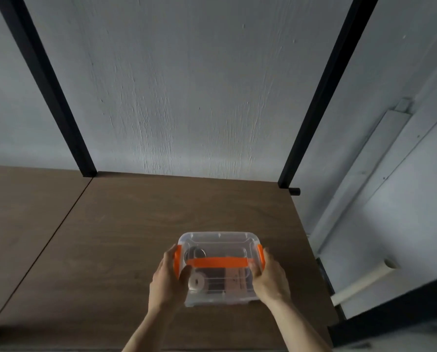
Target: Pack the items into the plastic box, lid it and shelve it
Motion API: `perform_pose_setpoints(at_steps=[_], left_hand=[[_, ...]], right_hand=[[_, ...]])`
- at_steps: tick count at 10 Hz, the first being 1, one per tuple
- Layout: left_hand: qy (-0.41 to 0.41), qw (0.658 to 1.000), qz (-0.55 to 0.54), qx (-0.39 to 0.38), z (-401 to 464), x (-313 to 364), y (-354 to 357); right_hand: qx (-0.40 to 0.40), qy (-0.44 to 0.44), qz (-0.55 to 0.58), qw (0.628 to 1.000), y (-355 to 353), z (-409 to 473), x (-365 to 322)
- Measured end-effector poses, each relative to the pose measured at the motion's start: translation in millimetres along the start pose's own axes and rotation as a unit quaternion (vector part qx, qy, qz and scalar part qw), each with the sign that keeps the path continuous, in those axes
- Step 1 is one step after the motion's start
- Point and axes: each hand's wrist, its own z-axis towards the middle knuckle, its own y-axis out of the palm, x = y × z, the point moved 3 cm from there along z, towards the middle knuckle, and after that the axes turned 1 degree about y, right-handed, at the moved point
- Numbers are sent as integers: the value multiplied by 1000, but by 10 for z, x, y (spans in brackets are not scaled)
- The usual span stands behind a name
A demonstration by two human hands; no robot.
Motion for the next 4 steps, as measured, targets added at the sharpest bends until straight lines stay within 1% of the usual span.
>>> perform_pose_setpoints(at_steps=[1,2,3,4], left_hand=[[18,999,39,-1,-80,85,-71],[70,994,79,18,-220,182,-166],[87,990,113,18,-465,235,-243],[110,979,170,25,-748,275,-272]], right_hand=[[22,-12,-48,999,-52,-108,-6],[57,-69,-73,993,-155,-281,6],[60,-120,-103,986,-256,-521,102],[60,-167,-137,975,-315,-732,263]])
